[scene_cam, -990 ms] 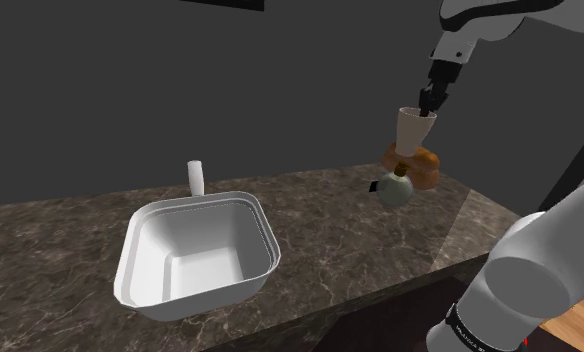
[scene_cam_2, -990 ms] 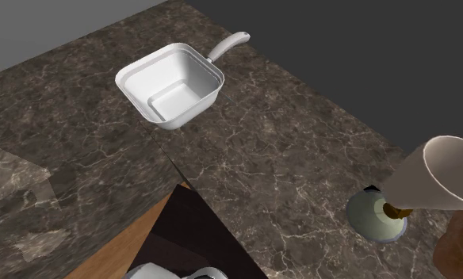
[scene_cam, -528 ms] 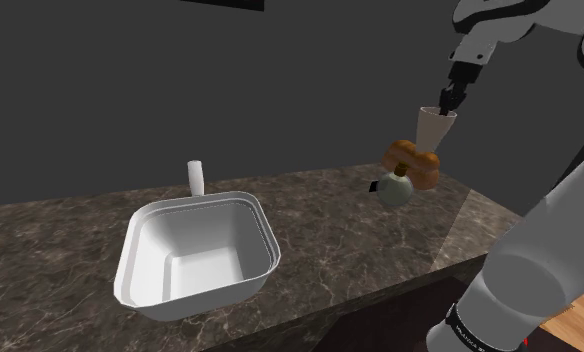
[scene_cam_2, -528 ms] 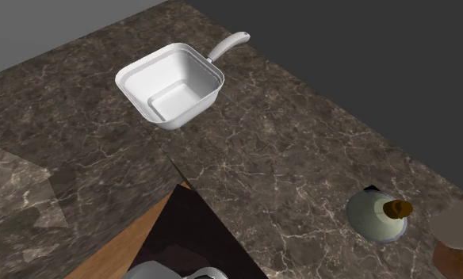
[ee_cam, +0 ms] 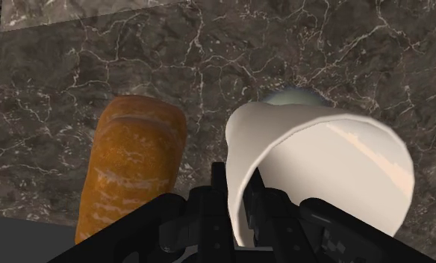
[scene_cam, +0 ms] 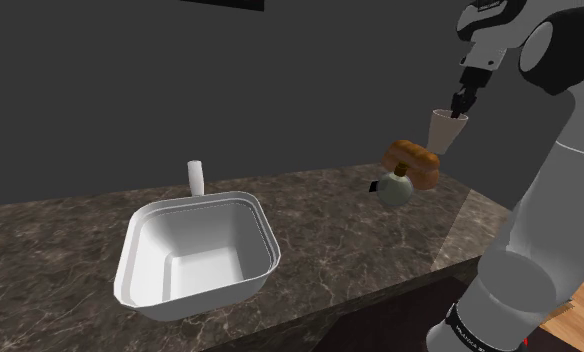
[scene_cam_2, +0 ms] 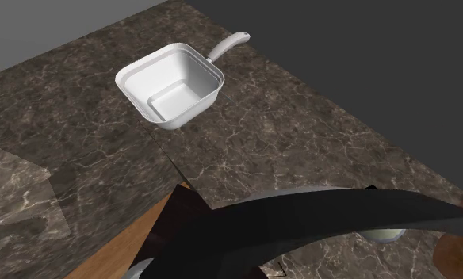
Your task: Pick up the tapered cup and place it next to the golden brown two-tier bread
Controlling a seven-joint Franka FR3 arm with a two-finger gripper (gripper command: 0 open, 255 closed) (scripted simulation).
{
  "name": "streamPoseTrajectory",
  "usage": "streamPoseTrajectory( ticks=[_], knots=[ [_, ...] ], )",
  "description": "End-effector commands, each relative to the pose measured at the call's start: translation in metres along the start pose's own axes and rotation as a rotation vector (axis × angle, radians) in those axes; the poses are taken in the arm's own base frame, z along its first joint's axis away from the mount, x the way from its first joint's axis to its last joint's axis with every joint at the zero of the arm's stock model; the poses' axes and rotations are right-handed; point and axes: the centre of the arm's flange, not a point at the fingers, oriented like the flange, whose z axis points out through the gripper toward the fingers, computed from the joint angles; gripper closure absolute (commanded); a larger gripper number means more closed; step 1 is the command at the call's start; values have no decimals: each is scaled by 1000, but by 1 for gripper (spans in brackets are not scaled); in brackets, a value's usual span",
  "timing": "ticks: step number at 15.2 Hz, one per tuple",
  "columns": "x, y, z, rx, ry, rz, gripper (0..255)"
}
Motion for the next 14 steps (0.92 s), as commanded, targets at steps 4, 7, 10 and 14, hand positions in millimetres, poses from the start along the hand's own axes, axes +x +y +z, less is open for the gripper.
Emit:
streamPoseTrajectory(
  ticks=[4, 7, 10, 14],
  knots=[
    [-1, 4, 26, 0, 1, -1, 255],
    [-2, 6, 41, 0, 1, -1, 255],
    [-2, 8, 57, 0, 1, -1, 255],
    [-2, 11, 78, 0, 1, -1, 255]
  ],
)
